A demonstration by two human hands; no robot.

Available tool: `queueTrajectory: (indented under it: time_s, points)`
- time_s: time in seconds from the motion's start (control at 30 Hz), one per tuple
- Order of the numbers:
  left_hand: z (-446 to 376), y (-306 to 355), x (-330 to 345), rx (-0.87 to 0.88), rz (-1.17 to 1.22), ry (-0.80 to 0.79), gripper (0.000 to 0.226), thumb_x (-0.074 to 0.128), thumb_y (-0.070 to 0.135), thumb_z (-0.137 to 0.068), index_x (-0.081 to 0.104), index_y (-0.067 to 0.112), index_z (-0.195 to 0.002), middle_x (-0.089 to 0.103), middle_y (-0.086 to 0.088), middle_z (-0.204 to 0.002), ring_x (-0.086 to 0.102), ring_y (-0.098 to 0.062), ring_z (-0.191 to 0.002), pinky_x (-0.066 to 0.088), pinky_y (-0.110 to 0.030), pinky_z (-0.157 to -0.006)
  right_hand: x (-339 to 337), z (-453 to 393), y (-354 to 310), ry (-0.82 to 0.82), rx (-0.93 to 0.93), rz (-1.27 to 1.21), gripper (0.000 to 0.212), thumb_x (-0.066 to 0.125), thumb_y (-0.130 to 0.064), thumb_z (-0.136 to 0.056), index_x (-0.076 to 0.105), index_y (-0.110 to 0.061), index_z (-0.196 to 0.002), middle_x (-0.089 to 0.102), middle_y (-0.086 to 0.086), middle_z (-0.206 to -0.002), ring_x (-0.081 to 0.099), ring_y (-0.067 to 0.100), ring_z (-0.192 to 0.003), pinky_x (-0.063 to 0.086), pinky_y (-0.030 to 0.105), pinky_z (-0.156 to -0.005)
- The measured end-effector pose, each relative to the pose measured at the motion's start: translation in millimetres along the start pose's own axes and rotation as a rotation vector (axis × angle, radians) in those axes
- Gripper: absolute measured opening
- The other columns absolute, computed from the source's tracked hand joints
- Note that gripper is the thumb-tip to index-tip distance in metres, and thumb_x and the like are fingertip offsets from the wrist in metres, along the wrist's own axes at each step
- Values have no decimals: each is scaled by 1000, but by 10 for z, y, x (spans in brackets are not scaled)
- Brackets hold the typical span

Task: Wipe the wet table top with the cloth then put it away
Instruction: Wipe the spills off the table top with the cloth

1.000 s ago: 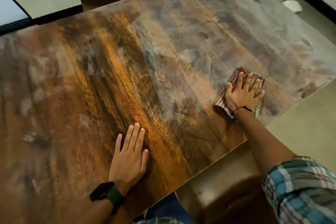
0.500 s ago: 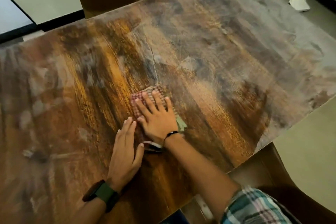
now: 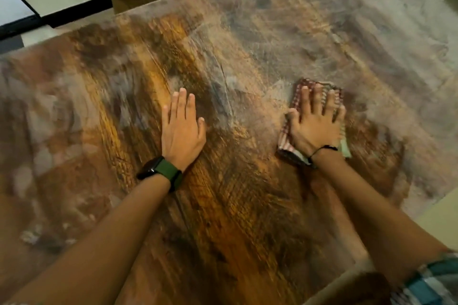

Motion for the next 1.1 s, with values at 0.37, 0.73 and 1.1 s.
queueTrajectory:
  time_s: [0.37,0.73,1.1]
  points:
    - [-57,-520,-52,-98,-87,27,60,19,34,-91,22,10,-146,17,-8,-154,10,-20,-143,4,-41,-115,274,-183,-2209,-37,-506,3,57,20,-49,-99,4,-31,-151,-4,-3,-160,-11,24,-145,-14,50,-112]
    - [-71,-535,-39,-87,-113,28,64,11,45,-90,17,15,-147,16,-8,-155,10,-22,-143,8,-45,-114,256,554,-1310,45,-460,13,60,10,-53,-96,17,-28,-151,13,0,-158,4,24,-145,2,50,-113]
    - [-77,-522,-13,-90,-140,7,64,11,45,-91,20,13,-146,15,-11,-154,11,-26,-142,10,-49,-113,215,18,-1543,-7,-356,4,68,4,-59,-89,4,-31,-151,1,-2,-160,-6,24,-146,-11,50,-114]
Point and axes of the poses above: each hand's wrist, its own z-axis away from the middle knuckle, its own x-axis out of the palm, y = z × x, the point moved 9 cm from there along -z, towards the middle knuckle
